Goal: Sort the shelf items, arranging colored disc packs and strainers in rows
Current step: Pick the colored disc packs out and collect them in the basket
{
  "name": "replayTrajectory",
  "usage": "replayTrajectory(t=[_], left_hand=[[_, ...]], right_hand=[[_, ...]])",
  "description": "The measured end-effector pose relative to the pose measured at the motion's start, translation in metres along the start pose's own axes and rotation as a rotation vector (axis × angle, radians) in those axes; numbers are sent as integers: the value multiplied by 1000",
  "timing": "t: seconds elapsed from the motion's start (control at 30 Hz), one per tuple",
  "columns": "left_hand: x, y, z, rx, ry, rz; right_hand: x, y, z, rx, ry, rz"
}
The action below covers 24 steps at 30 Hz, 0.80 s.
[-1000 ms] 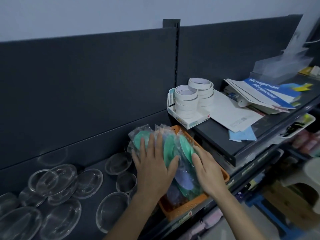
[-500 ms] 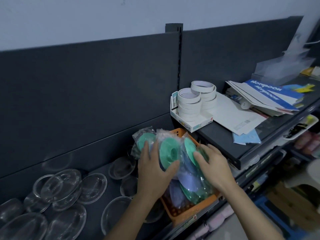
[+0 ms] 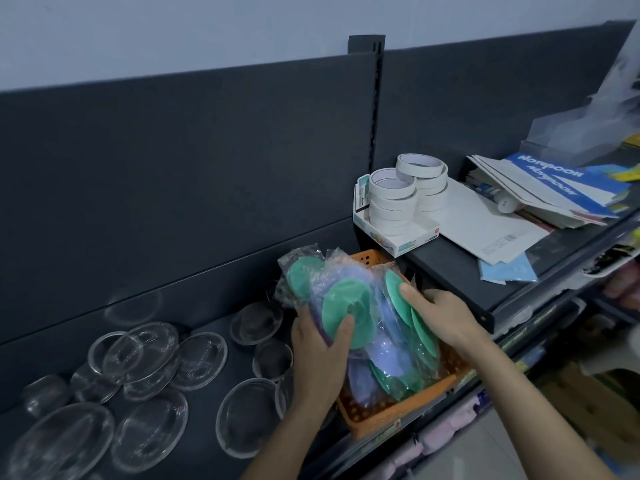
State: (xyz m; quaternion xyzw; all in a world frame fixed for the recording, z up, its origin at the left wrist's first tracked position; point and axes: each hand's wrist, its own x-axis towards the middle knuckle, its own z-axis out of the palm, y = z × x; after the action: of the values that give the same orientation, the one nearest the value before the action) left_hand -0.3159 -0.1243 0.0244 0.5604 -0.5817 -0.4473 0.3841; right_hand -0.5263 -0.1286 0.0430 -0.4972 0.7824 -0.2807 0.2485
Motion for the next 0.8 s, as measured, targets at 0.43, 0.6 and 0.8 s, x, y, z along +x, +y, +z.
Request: replayTrajectory(t=[0.43,0.6,0.8], left_hand=[[7,-8,-13,-225,76,-307],[8,-10,-11,-313,78,-294],[2,-10,-18,-333,76,-182]], right_hand=[[-16,4,5,384,-128,140],[-20,-4,4,459,-192,181],[-34,-9,3,482,-189,114]])
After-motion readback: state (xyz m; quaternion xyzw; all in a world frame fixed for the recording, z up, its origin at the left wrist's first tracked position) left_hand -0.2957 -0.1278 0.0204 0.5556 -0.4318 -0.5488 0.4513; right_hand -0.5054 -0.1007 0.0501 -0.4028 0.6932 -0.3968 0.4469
